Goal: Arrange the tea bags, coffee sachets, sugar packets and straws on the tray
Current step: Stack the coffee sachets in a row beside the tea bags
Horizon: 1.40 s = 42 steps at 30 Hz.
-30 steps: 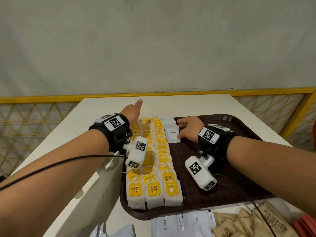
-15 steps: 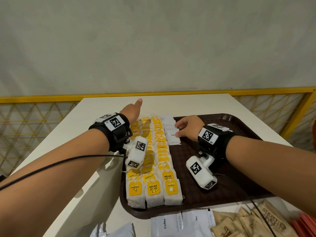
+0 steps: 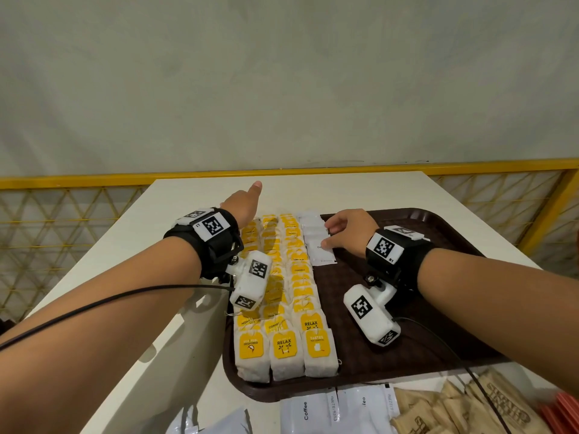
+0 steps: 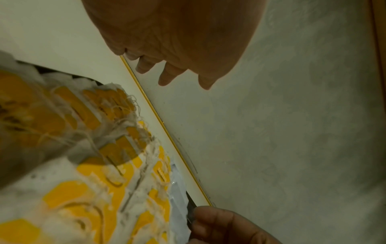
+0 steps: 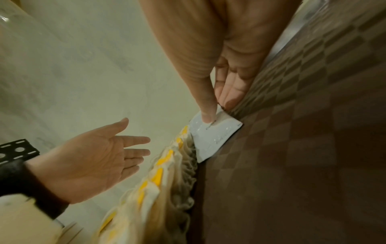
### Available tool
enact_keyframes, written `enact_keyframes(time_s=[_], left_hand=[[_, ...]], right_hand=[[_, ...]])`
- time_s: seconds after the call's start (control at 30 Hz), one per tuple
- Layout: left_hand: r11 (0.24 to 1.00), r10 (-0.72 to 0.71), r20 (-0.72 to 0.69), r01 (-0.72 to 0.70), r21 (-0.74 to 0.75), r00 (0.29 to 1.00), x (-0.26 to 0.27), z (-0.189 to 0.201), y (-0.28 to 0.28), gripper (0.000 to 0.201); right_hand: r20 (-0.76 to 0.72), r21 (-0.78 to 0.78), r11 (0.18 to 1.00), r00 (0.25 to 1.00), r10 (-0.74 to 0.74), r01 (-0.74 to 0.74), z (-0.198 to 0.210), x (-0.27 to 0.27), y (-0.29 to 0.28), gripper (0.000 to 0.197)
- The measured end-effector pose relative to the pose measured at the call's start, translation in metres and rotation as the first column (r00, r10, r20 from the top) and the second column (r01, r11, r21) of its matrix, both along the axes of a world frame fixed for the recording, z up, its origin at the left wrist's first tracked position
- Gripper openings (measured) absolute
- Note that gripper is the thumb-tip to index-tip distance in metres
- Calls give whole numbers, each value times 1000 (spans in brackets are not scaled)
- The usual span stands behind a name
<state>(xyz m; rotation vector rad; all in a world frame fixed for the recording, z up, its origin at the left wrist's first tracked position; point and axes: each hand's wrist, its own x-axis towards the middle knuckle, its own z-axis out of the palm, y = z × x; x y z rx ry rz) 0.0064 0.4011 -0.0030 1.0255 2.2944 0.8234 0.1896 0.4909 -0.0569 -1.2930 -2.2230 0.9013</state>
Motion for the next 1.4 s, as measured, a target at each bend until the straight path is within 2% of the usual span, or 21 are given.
enact_keyframes(time_s=[0.13,0.23,0.33,0.47,0.8,0.9,1.13,1.3,1.4], left_hand=[[1000,2,-25,-1,10,1000,-2,-2,2,67],[1000,-8,-42,9,8,999,-3,-4,3,67],[1000,-19,-51,19,2,999,-3,-5,4,61],[1000,-22,-81,21,-15,996,-5,-4,6,68],[999,-24,-105,22,-26,994,-6,-3,4,67],[1000,-12,-90,11,-12,996,-7,-2,2,67],[998,47,58,-49,32,997,-10,-4,-6,68],[1000,18,97,-20,19,995,-9,-6,-12,69],[999,-23,78,20,43,997,-8,5,-25,66]], right_hand=[[93,-9,997,993,71,-71,0,1,-3,57],[99,-27,997,993,71,-68,-1,1,-3,62],[93,-2,998,994,59,-59,0,0,-3,60],[86,9,999,995,45,-46,1,-2,-3,57],[75,18,1000,997,21,-23,5,-2,-2,53],[59,7,1000,998,6,-6,7,0,-1,55],[-113,-273,962,993,-35,3,2,-11,4,66],[-39,-233,972,999,-20,10,5,-18,-5,60],[15,-168,985,999,-40,42,30,-8,-15,55]])
